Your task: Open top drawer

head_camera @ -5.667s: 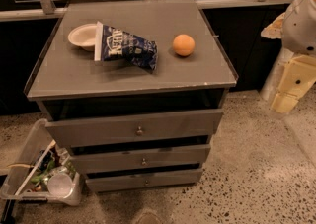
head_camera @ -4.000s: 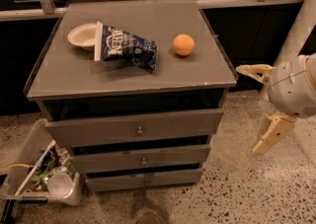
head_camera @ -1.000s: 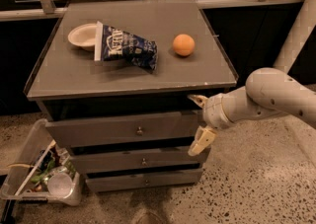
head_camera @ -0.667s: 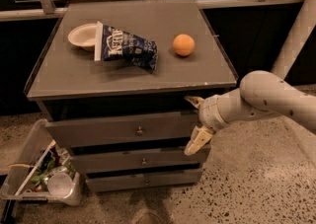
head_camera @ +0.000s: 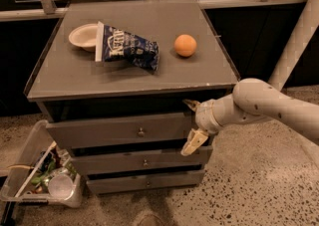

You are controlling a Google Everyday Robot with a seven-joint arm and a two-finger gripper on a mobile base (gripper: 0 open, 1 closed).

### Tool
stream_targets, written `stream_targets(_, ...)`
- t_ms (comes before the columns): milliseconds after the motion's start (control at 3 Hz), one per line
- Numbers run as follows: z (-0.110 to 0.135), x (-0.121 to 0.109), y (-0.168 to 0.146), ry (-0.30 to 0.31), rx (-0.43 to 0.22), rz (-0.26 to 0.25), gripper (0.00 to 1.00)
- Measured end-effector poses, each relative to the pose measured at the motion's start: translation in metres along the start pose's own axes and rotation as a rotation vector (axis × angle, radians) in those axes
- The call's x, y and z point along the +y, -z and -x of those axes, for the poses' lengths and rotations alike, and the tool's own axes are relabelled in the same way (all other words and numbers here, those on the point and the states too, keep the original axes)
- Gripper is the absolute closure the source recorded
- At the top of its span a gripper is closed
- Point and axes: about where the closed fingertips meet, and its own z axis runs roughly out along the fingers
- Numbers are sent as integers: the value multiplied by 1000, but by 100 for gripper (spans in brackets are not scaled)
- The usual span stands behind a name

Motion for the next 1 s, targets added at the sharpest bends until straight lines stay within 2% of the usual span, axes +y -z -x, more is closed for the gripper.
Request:
stream_targets(333,-13,-3,-21,-13,13,1,0)
stream_targets(667,-11,-4,-19,-13,13,1,18)
stream_targets(1000,-11,-4,-19,-13,13,1,41)
